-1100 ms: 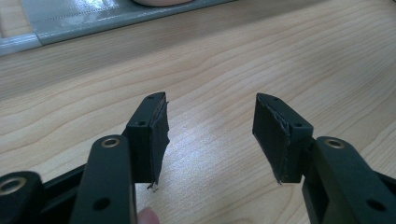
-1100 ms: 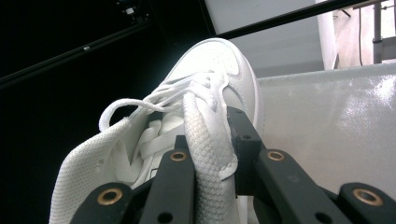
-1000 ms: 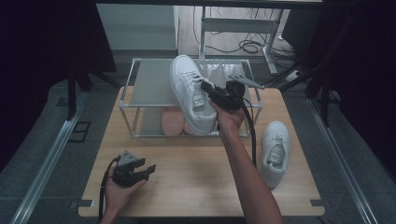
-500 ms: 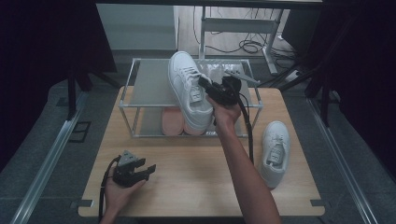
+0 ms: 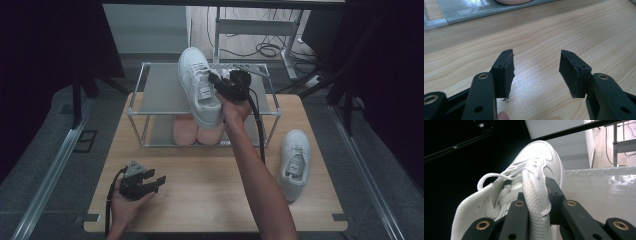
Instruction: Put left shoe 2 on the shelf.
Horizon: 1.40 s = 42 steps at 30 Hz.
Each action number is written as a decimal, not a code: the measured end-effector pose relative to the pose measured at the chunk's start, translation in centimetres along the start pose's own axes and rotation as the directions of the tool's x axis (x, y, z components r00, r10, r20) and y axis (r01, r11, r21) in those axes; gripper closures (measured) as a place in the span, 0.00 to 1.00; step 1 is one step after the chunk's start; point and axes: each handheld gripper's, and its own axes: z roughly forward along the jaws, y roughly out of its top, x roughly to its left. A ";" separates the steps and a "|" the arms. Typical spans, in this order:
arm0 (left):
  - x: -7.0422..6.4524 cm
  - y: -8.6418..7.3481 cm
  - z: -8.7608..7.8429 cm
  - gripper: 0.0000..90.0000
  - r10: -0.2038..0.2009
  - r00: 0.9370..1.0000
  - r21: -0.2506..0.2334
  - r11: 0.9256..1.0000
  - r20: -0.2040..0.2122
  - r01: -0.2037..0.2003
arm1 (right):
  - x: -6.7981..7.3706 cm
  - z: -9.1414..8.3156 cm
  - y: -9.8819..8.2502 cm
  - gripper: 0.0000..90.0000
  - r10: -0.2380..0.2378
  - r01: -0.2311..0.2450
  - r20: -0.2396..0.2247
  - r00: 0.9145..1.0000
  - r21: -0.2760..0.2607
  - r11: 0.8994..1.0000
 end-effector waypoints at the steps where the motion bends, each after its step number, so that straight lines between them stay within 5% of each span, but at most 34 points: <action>1: 0.0 0.0 0.0 0.51 0.000 1.000 0.000 1.000 0.000 0.000 | 0.0 0.0 0.0 0.90 0.000 0.000 0.000 1.000 0.000 1.000; 25: -0.1 -0.3 0.7 0.51 0.003 1.000 0.016 1.000 0.018 -0.003 | -0.4 6.4 2.2 0.90 0.029 -0.033 0.117 0.993 0.035 0.999; 34: -0.2 -0.4 0.8 0.51 0.007 1.000 0.020 1.000 0.015 -0.008 | -2.2 8.2 1.5 0.89 0.054 -0.069 0.195 0.979 0.074 0.995; 42: -0.2 -0.4 0.8 0.51 0.009 1.000 0.020 1.000 0.010 -0.009 | -3.2 8.9 1.3 0.73 0.073 -0.089 0.145 0.987 0.101 0.991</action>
